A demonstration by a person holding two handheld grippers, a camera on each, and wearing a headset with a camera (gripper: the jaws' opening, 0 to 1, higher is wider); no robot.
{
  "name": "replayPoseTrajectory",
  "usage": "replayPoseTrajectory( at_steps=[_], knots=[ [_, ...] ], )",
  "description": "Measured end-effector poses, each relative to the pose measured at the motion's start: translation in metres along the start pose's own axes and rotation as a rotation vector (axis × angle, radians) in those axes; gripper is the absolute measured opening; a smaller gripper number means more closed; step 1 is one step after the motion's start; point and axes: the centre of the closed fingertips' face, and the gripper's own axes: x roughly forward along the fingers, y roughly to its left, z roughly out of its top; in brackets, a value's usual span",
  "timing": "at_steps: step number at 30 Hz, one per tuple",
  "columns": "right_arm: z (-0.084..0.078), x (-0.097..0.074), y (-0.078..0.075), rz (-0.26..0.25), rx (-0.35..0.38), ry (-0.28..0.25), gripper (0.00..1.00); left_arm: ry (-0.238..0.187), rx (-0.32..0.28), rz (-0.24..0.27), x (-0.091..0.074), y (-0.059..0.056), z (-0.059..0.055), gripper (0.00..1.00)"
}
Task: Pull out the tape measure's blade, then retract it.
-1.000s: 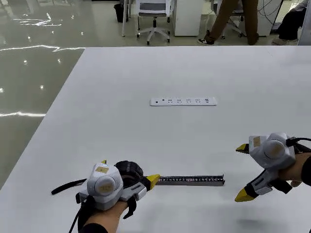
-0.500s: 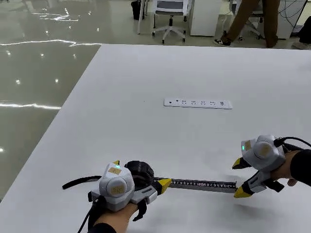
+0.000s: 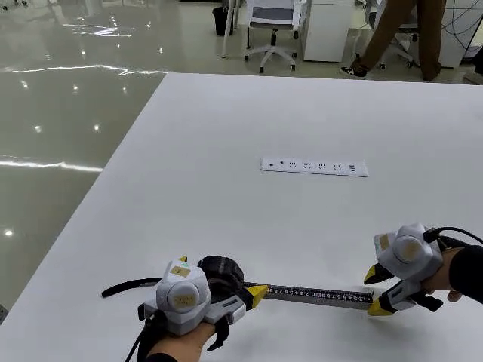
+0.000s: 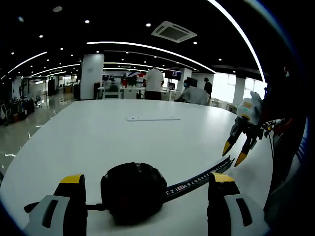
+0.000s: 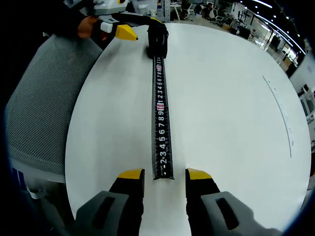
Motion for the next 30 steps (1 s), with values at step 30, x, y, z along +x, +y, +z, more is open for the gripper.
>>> replayPoseTrajectory(
  at_steps=[30],
  knots=[
    [-0.006, 0.004, -0.002, -0.053, 0.068, 0.078, 0.1, 0.065, -0.082, 0.088, 0.016, 0.023, -0.016, 0.64]
  ],
)
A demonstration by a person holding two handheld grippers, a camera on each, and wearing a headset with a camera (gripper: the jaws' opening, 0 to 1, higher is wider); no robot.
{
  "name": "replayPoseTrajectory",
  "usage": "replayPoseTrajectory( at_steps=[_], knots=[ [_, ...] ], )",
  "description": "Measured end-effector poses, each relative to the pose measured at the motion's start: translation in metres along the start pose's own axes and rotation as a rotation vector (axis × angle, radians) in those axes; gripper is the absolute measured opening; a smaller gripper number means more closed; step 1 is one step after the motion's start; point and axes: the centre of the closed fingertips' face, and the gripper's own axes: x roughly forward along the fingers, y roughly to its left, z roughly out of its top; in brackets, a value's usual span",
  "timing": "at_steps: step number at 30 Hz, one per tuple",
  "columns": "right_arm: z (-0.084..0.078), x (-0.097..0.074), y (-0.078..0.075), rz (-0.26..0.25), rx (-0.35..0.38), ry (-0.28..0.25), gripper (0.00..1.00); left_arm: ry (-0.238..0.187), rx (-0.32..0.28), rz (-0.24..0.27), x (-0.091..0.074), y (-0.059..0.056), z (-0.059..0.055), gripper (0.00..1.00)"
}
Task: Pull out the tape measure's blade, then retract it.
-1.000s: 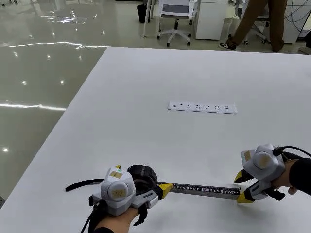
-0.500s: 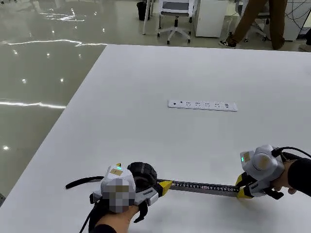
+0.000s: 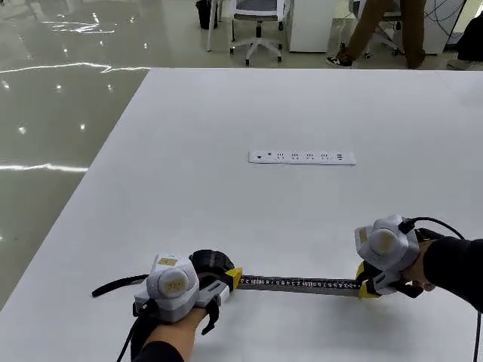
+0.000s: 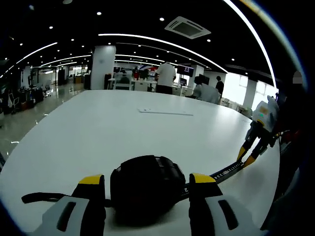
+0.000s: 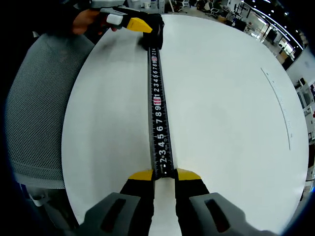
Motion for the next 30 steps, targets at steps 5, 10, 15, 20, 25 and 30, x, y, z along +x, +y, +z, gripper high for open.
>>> replayPoseTrajectory(
  at_steps=[5, 10, 15, 20, 25, 30],
  knots=[
    [0.001, 0.0015, 0.0014, -0.019, -0.004, 0.018, 0.1, 0.015, -0.034, 0.001, 0.0026, -0.0004, -0.0041, 0.62],
    [0.0006, 0.0018, 0.0, -0.012, 0.0, 0.023, 0.1, 0.038, 0.001, 0.016, 0.0045, -0.0018, -0.0068, 0.6],
    [0.0007, 0.0023, -0.0004, -0.013, 0.012, 0.012, 0.1, 0.072, 0.006, 0.03, 0.0059, -0.0004, -0.0077, 0.59],
    [0.0008, 0.0021, -0.0005, -0.018, 0.039, 0.0, 0.1, 0.077, -0.005, 0.02, 0.0055, 0.0, -0.0083, 0.59],
    [0.0007, 0.002, -0.001, -0.031, 0.08, 0.0, 0.1, 0.077, -0.013, 0.013, 0.0048, -0.0007, -0.0092, 0.58],
    [0.002, 0.0025, -0.0009, -0.047, 0.118, 0.006, 0.11, 0.082, -0.02, 0.007, 0.0041, -0.0001, -0.01, 0.58]
  ],
)
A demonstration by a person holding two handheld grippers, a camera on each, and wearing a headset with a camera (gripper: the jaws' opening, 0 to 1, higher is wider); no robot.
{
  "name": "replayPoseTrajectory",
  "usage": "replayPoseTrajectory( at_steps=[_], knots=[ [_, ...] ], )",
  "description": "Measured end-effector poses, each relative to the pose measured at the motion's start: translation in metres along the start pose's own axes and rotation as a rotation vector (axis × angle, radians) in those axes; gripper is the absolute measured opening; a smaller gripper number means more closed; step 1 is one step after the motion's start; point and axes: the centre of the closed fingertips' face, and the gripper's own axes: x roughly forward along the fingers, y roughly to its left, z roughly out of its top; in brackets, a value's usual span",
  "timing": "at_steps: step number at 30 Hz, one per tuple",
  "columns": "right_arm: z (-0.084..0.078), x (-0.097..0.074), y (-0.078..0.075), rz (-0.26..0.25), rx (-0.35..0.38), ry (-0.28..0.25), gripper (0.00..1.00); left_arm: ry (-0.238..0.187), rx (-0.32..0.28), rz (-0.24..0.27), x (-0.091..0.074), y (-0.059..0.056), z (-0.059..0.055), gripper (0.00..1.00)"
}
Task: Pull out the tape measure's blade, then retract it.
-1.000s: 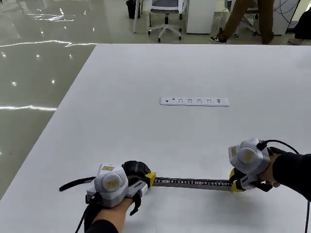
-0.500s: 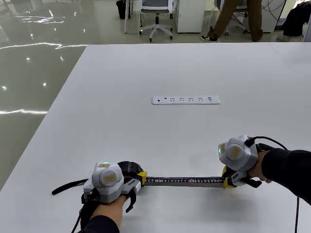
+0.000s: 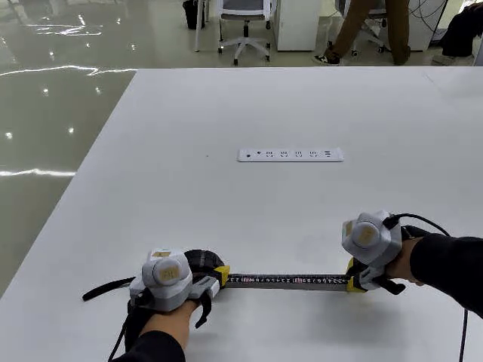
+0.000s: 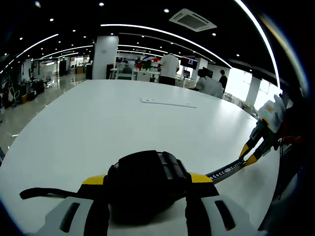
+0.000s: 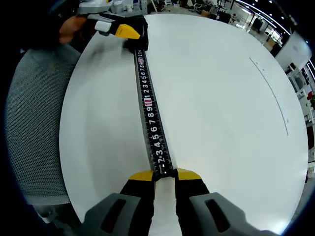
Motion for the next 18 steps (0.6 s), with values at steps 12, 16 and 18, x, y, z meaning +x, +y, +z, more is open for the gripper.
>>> replayPoseTrajectory(
  at_steps=[12, 16, 18],
  knots=[
    [0.015, 0.004, 0.003, -0.002, -0.016, -0.056, 0.1, 0.0, -0.007, -0.004, -0.001, 0.0, 0.0, 0.58],
    [0.021, 0.005, 0.005, 0.004, -0.028, -0.051, 0.1, 0.002, -0.007, -0.006, -0.001, 0.0, 0.0, 0.58],
    [0.022, 0.005, 0.006, 0.005, -0.038, -0.051, 0.1, 0.003, -0.007, -0.007, -0.001, 0.001, 0.0, 0.58]
  ],
)
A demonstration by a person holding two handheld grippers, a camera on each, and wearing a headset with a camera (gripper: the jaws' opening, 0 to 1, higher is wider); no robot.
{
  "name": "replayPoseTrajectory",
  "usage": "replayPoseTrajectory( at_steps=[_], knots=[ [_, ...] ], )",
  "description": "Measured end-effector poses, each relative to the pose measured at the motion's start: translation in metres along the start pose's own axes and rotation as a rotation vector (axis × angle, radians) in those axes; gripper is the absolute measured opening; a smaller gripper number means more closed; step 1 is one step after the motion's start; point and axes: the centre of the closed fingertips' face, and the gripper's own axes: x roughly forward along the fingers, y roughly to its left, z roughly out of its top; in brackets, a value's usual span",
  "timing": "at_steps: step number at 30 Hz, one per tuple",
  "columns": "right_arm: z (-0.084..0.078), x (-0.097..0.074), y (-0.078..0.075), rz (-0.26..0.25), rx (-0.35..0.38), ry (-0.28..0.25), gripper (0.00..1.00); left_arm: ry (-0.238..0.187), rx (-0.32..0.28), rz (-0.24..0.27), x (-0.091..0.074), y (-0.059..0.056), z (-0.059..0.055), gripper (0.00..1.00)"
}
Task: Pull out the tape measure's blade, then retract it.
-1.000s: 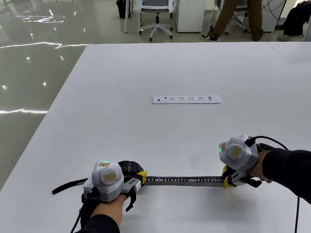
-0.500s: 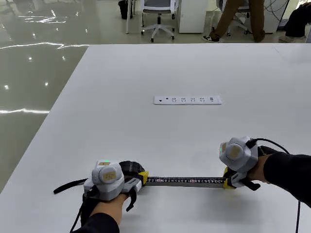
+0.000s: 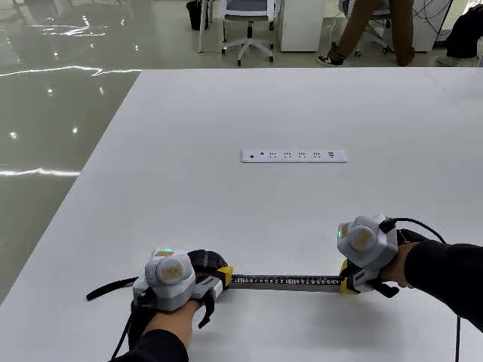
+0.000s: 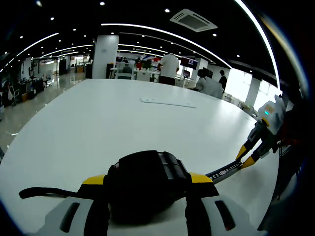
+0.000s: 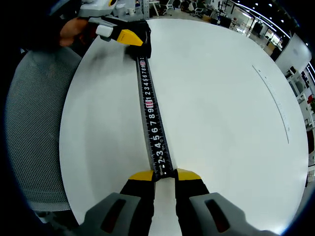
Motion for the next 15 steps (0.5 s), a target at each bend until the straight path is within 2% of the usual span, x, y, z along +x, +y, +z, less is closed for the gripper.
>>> replayPoseTrajectory(
  at_steps=[15],
  knots=[
    [0.009, 0.0045, 0.0012, 0.002, -0.009, -0.014, 0.11, 0.002, -0.002, -0.004, -0.0001, -0.0007, 0.0002, 0.58]
  ],
)
